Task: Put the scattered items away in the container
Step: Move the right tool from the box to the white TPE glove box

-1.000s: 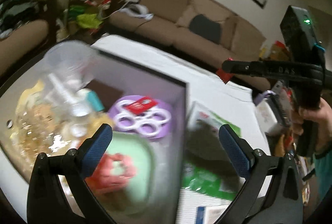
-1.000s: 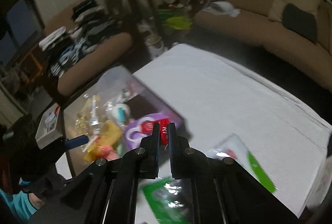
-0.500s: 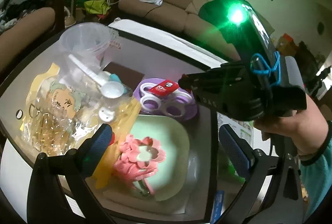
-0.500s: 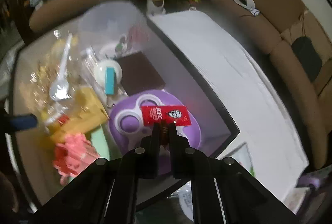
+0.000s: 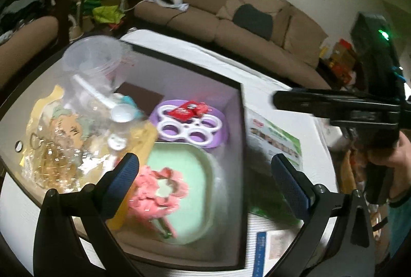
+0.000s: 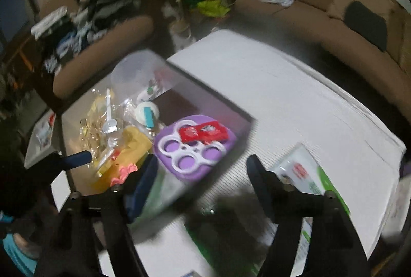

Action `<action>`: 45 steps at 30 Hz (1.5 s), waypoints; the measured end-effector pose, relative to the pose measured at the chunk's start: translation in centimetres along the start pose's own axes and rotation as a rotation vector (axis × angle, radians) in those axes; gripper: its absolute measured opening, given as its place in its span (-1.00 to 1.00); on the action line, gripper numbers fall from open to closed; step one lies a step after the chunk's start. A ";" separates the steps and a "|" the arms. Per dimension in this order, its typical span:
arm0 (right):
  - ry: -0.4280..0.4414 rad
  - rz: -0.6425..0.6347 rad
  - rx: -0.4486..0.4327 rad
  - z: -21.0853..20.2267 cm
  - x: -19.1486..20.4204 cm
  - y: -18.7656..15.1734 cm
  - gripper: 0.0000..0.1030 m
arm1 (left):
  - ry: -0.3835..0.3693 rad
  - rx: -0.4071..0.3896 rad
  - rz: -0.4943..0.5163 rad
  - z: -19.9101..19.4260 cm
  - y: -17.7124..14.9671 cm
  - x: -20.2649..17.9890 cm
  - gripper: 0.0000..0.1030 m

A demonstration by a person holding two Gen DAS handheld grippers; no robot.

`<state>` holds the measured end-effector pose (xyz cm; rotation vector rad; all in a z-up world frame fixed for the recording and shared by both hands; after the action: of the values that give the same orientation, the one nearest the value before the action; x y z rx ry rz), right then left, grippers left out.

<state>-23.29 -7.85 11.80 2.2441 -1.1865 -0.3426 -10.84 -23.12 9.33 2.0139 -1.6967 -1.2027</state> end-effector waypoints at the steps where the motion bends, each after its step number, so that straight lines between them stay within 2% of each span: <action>1: 0.000 0.035 -0.015 -1.3 -1.2 -1.0 0.54 | -0.017 -0.002 0.016 0.0 -0.1 -0.7 1.00; 4: 0.006 0.119 -0.041 -4.4 -4.2 -4.2 0.57 | -0.072 0.008 0.083 -0.2 -0.6 -3.6 1.00; 7: -0.035 0.168 -0.041 -7.0 -6.8 -8.8 0.58 | -0.099 0.049 0.145 -0.3 -1.8 -6.6 1.00; 12: -0.106 0.243 -0.006 -9.7 -9.5 -16.7 0.58 | -0.164 0.110 0.171 -0.2 -5.1 -10.6 1.00; 16: -0.176 0.276 0.023 -11.4 -10.8 -21.8 0.58 | -0.107 0.176 0.265 0.9 -9.2 -13.0 1.00; 20: -0.214 0.324 0.048 -13.0 -11.7 -26.7 0.58 | -0.124 0.248 0.282 0.6 -13.9 -13.9 1.00; 25: -0.189 0.429 0.078 -13.1 -12.1 -32.3 0.58 | -0.073 0.324 0.300 0.6 -18.4 -12.8 1.00; 33: -0.100 0.550 0.095 -11.1 -11.3 -35.7 0.58 | -0.032 0.356 0.245 1.9 -19.9 -10.8 1.00; 36: -0.110 0.561 0.104 -10.8 -11.5 -35.9 0.58 | -0.031 0.379 0.249 2.8 -20.9 -11.1 1.00; 39: -0.071 0.592 0.109 -10.3 -11.5 -36.1 0.58 | -0.013 0.402 0.266 3.7 -21.7 -11.4 1.00; 45: -0.052 0.579 0.144 -9.2 -11.2 -36.2 0.60 | -0.016 0.428 0.251 4.8 -22.8 -11.2 1.00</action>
<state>-1.04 20.66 -2.73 1.8963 -1.8622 -0.0844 1.86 -4.84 -3.74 1.9225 -2.2901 -0.8276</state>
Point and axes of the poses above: each gripper's, at about its wrist camera, not at the fingertips, and z roughly the way its jaws point, x to its left, y to its top, the point moved 6 cm from there along z, roughly the way its jaws point, and after that the axes turned 6 degrees about -y, right-handed, at the moved point
